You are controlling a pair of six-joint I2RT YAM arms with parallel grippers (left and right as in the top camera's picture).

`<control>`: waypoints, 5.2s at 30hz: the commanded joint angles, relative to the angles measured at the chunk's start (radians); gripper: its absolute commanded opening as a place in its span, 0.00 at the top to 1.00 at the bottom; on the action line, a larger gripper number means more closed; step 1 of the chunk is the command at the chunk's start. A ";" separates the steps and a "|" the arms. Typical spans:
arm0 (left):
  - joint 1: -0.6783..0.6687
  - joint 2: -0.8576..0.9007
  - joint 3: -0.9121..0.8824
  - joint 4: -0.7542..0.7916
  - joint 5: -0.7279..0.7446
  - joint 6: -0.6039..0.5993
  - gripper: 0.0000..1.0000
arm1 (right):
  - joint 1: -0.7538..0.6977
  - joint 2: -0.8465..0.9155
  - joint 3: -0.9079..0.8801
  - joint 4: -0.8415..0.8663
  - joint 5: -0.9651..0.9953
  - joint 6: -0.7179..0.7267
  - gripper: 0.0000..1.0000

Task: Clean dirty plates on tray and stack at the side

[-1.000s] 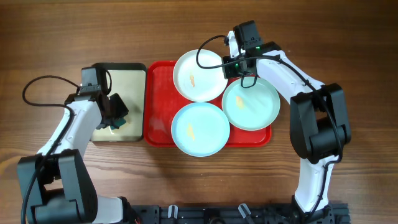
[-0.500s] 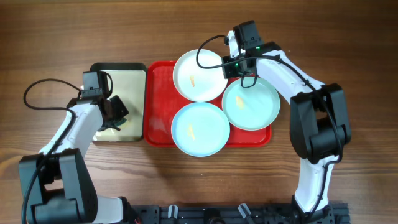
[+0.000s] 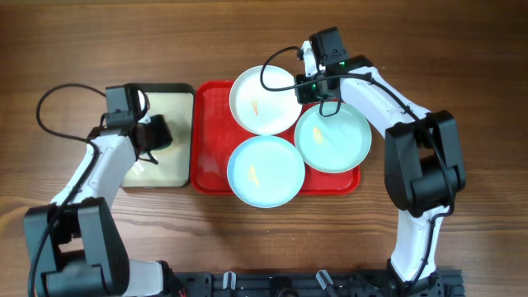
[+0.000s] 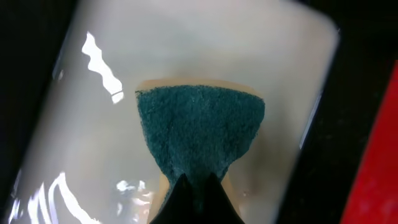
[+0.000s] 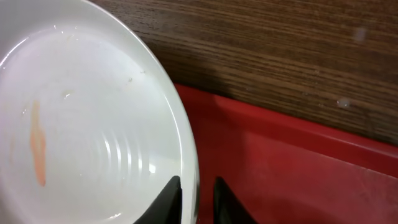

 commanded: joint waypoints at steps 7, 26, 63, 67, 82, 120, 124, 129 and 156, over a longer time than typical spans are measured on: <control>0.005 -0.265 0.043 0.042 0.018 0.155 0.96 | 0.004 0.023 -0.001 0.009 -0.012 0.004 0.77; 0.005 -0.311 0.039 -0.048 0.117 0.261 0.96 | 0.042 0.023 -0.001 0.010 -0.011 0.003 0.72; 0.005 -0.281 0.009 -0.064 0.129 0.263 0.96 | 0.042 0.025 -0.029 0.043 -0.023 0.086 0.96; 0.005 -0.275 0.009 -0.045 0.129 0.263 0.96 | 0.042 0.025 -0.029 0.045 -0.023 0.079 0.96; 0.005 -0.203 0.008 0.075 0.141 0.255 0.96 | 0.042 0.025 -0.029 0.046 -0.023 0.054 0.96; -0.113 -0.138 0.010 0.195 -0.072 0.189 0.96 | 0.042 0.025 -0.029 0.054 -0.060 0.056 0.96; -0.112 -0.119 0.072 0.181 -0.073 0.121 0.96 | 0.043 0.025 -0.029 0.054 -0.061 0.056 0.95; -0.125 -0.119 0.206 0.155 -0.034 -0.017 0.96 | 0.053 0.025 -0.029 0.055 -0.061 0.089 0.96; -0.373 0.236 0.210 0.185 0.097 -0.270 0.96 | 0.096 0.025 -0.031 0.066 -0.079 0.097 0.96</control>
